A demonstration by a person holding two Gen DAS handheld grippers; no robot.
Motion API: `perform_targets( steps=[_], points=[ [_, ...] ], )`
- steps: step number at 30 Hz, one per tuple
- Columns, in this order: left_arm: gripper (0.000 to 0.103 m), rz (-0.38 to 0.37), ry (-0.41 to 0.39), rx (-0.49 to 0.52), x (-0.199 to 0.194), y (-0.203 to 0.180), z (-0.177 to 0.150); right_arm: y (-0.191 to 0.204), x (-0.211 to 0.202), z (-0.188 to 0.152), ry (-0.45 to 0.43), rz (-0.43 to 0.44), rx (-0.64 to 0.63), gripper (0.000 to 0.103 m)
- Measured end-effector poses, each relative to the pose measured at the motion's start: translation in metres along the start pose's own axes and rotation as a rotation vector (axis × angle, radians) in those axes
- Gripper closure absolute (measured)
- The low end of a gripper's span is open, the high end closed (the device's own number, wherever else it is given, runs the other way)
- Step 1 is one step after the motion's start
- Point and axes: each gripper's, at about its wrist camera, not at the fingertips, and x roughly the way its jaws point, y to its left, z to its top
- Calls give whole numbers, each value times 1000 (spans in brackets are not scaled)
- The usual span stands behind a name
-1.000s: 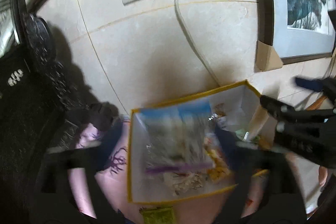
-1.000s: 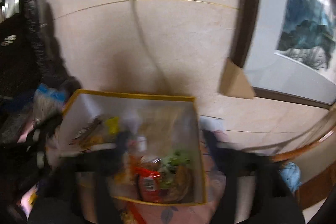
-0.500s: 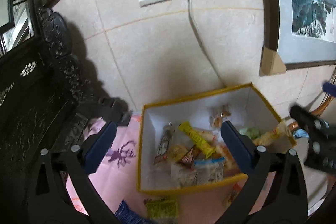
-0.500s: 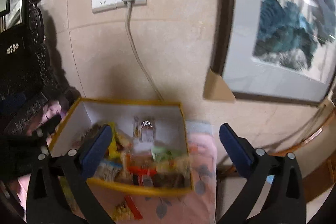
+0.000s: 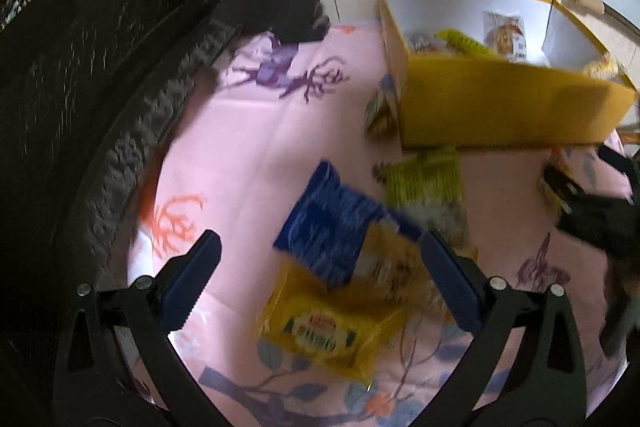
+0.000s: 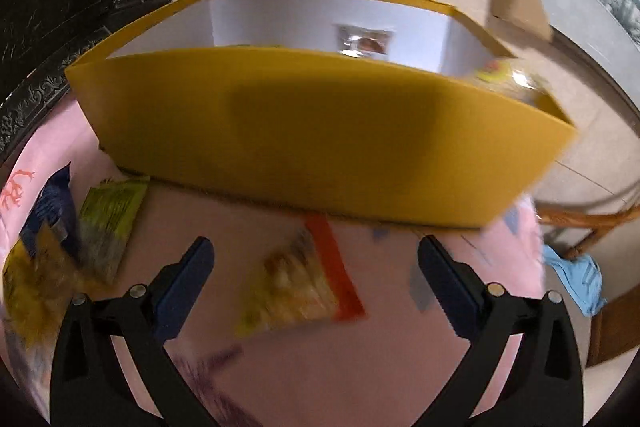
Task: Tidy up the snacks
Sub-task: 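Grasp a brown nut bag with the left gripper while the right grasps a cartoon-printed bag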
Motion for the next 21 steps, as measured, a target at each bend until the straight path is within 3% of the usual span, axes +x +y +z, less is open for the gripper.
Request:
perform_targets(
  steps=[1, 4, 6, 9, 12, 16, 19, 21],
  points=[
    [2, -2, 14, 15, 1, -1, -9, 5, 9, 0, 22, -5, -9, 1],
    [2, -31, 42, 71, 5, -10, -32, 11, 24, -10, 95, -2, -8, 40],
    [2, -47, 51, 118, 10, -19, -39, 5, 18, -13, 110, 14, 57, 54],
    [2, -83, 16, 164, 14, -34, -41, -2, 3, -13, 129, 38, 103, 54],
    [2, -163, 8, 144, 23, -48, -38, -14, -25, -15, 117, 61, 138, 54],
    [2, -181, 26, 34, 49, -61, -28, -26, -50, -18, 109, 62, 148, 54],
    [5, -176, 82, -16, 78, -70, -29, -32, -60, -28, 120, 43, 139, 54],
    [23, -194, 66, -58, 77, -67, -29, -41, -66, -33, 126, 34, 135, 54]
  ],
)
